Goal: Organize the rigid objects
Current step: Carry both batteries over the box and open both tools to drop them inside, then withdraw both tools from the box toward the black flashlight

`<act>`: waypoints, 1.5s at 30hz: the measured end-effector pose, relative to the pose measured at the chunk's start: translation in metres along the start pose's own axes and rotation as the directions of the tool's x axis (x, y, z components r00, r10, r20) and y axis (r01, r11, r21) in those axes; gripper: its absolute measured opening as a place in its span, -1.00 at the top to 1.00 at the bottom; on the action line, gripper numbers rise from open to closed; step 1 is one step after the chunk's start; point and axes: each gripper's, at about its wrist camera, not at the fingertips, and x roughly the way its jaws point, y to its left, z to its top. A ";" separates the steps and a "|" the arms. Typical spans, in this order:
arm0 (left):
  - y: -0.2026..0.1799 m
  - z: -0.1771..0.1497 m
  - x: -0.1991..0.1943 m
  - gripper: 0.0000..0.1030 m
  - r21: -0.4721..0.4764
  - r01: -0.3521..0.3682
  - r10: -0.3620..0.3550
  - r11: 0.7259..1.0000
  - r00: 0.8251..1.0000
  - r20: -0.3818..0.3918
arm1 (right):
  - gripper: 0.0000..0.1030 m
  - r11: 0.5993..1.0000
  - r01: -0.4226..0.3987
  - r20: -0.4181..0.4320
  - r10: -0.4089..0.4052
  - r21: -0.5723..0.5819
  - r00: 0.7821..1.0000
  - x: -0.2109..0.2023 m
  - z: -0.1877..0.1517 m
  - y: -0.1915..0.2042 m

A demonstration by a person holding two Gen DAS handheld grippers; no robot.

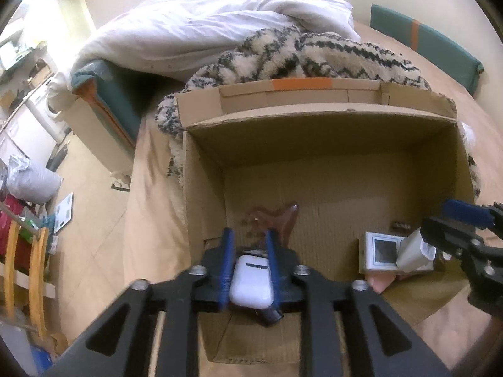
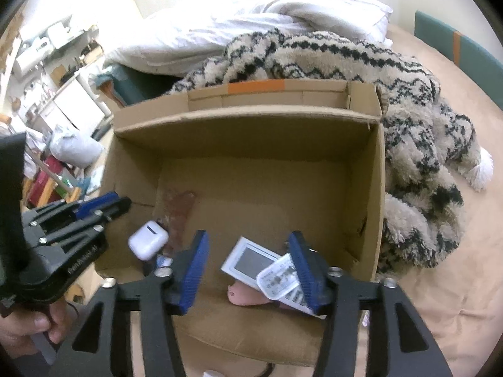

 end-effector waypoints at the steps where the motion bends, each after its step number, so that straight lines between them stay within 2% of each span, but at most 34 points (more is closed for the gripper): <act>1: 0.001 0.000 -0.001 0.30 -0.005 -0.001 0.001 1.000 1.000 0.003 | -0.34 1.000 -0.002 0.010 0.002 0.003 1.000 -0.002 0.001 0.000; 2: 0.001 0.000 -0.002 0.19 -0.009 -0.001 0.001 1.000 1.000 0.007 | -0.40 1.000 -0.004 0.018 0.004 0.007 1.000 -0.003 0.002 -0.001; 3: 0.002 0.001 -0.004 -0.03 -0.011 -0.002 0.002 1.000 1.000 0.014 | -0.41 1.000 -0.009 0.023 0.008 0.009 1.000 -0.004 0.002 -0.001; 4: 0.002 0.001 -0.006 -0.12 -0.013 0.000 0.000 1.000 1.000 0.025 | -0.41 1.000 -0.011 0.025 0.011 0.009 1.000 -0.005 0.003 -0.001; 10: 0.000 0.003 -0.013 -0.13 -0.014 0.016 -0.015 1.000 0.999 0.041 | -0.42 1.000 -0.010 0.041 0.010 0.018 0.999 -0.010 0.005 0.001; 14: 0.003 0.001 -0.026 -0.13 -0.006 0.014 -0.014 1.000 0.998 0.067 | -0.63 0.999 -0.027 0.051 0.026 0.028 0.998 -0.019 0.003 0.001; 18: 0.012 -0.004 -0.039 -0.14 -0.035 0.030 -0.028 0.999 0.998 0.048 | -0.96 0.998 -0.045 0.079 0.041 0.055 0.996 -0.033 -0.001 -0.001; 22: 0.024 -0.012 -0.057 -0.14 -0.061 -0.014 0.016 0.998 0.999 0.048 | -1.00 0.998 -0.030 0.128 0.023 0.049 0.992 -0.053 -0.010 0.000; 25: 0.033 -0.022 -0.075 -0.14 -0.070 -0.013 0.017 0.997 0.998 0.061 | -1.00 0.999 -0.009 0.182 0.002 0.040 0.983 -0.072 -0.019 -0.001; 27: 0.040 -0.031 -0.086 -0.14 -0.082 -0.009 0.015 0.997 0.998 0.068 | -1.00 0.996 -0.032 0.191 0.016 0.078 0.981 -0.079 -0.028 -0.008; 30: 0.048 -0.045 -0.095 -0.14 -0.106 -0.003 0.009 0.994 0.998 0.063 | -1.00 0.988 -0.063 0.172 0.038 0.143 0.984 -0.083 -0.042 -0.019; 35: 0.057 -0.074 -0.091 -0.14 -0.147 -0.011 0.016 0.989 0.999 0.036 | -1.00 0.977 -0.038 0.152 0.005 0.211 0.988 -0.088 -0.068 -0.030; 38: 0.060 -0.079 -0.088 -0.14 -0.162 0.003 -0.001 0.987 1.000 0.011 | -1.00 0.966 -0.026 0.116 -0.004 0.257 0.993 -0.083 -0.083 -0.037; 42: 0.062 -0.078 -0.087 -0.14 -0.179 0.010 -0.008 0.984 1.000 0.008 | -1.00 0.932 -0.036 0.010 0.035 0.360 0.999 -0.063 -0.100 -0.049; 45: 0.062 -0.077 -0.085 -0.14 -0.206 0.040 -0.044 0.978 0.999 -0.016 | -1.00 0.892 0.024 -0.072 0.010 0.451 0.997 -0.042 -0.115 -0.058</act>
